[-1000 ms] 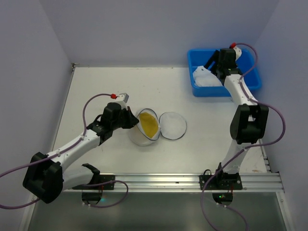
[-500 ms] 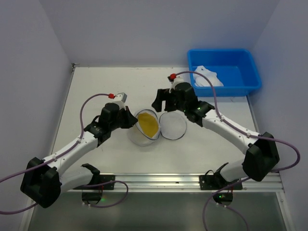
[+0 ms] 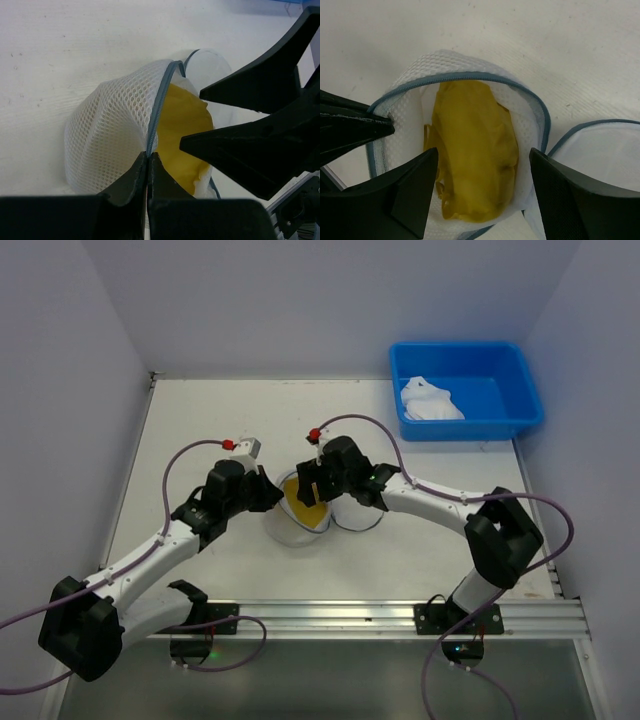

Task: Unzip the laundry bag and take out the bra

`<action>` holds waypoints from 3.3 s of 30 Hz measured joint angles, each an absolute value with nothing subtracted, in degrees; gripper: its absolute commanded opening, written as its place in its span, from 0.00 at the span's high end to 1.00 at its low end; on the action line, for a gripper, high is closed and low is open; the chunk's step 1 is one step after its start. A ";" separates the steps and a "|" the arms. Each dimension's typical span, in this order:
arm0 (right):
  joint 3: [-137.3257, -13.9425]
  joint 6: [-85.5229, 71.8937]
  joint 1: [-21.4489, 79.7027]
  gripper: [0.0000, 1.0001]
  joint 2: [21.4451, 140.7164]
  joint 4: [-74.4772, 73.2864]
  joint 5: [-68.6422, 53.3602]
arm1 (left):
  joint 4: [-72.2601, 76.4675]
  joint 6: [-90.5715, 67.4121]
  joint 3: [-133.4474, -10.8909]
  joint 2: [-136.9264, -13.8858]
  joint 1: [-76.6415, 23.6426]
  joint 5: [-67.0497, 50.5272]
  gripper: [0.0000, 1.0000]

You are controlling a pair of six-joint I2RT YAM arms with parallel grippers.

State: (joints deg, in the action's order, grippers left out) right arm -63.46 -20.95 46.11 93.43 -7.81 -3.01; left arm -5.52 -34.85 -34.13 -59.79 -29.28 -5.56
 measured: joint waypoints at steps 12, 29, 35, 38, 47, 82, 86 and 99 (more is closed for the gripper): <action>-63.53 -20.14 49.89 0.52 95.53 -7.68 -3.86 | -5.41 -34.87 -33.85 -59.86 -29.28 -5.61 1.00; -65.98 -19.42 53.06 0.56 95.83 -8.25 -3.40 | -5.37 -34.96 -33.85 -60.38 -29.28 -6.20 1.00; -68.05 -19.92 53.25 0.56 99.90 -9.02 0.23 | -5.34 -35.33 -33.85 -60.42 -29.28 -6.28 1.00; -68.07 -20.82 53.25 0.55 102.17 -10.44 2.81 | -5.37 -35.33 -33.85 -60.36 -29.28 -6.28 1.00; -68.03 -21.28 53.23 1.00 103.39 -12.84 3.46 | -5.39 -35.33 -33.85 -60.23 -29.28 -6.22 1.00; -87.85 -20.88 12.84 1.00 70.52 -12.45 -3.68 | -8.84 -36.05 -33.87 -63.37 -29.28 -3.20 1.00; -94.35 -23.94 4.89 1.00 76.51 -12.32 0.93 | -8.64 -36.38 -33.87 -63.46 -29.28 -3.90 1.00; -98.87 -36.10 -8.29 1.00 105.93 -14.63 19.16 | -7.99 -36.40 -33.87 -64.12 -29.28 -6.26 1.00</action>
